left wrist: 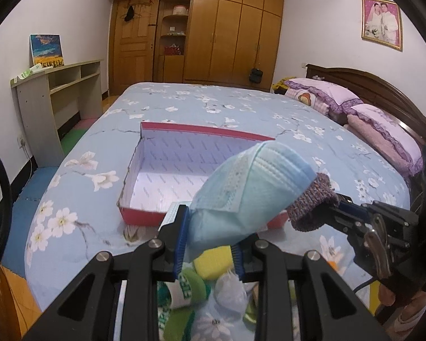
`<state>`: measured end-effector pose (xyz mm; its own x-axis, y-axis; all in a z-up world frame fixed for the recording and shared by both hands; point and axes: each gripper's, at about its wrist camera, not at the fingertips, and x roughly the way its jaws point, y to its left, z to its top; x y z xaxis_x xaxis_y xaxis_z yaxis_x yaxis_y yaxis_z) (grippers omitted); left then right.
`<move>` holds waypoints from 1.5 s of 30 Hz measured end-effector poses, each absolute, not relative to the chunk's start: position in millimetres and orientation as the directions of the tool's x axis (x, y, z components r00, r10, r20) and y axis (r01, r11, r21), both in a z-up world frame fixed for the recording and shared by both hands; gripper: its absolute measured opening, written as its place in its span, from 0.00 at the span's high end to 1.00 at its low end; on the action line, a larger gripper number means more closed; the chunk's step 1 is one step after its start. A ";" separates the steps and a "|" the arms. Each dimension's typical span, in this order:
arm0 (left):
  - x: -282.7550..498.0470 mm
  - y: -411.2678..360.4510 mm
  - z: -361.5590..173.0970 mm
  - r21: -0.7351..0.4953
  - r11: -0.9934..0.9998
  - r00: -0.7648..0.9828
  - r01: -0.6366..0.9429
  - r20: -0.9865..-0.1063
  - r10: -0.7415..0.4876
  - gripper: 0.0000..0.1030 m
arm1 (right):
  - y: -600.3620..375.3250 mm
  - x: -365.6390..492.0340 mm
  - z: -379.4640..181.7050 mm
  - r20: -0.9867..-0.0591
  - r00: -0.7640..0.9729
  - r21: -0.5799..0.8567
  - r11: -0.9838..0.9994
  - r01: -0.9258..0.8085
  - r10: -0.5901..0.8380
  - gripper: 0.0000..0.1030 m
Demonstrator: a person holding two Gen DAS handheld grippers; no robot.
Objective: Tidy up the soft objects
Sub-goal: 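Lift mask and grey sock and carry both over the pink box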
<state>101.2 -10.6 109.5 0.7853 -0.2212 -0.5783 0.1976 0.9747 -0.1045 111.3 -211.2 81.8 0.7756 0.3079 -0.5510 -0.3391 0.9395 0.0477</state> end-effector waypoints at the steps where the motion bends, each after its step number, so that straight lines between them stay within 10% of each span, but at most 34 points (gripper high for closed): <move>1: 105.4 -10.8 109.2 -0.102 0.975 0.786 0.195 -0.579 -0.218 0.73 | -211.7 115.2 81.4 -0.553 0.774 0.051 0.940 -0.337 0.308 0.82; 45: 263.5 -10.6 36.6 -0.113 0.987 0.698 0.115 -0.698 -0.161 0.73 | -201.2 275.4 19.4 -0.629 0.751 -0.009 0.964 -0.266 0.202 0.82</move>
<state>263.5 -10.6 36.6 0.6980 -0.1615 -0.6977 0.1152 0.9869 -0.1132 275.4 -201.2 19.4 0.7512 0.2018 -0.6285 -0.2662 0.9639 -0.0088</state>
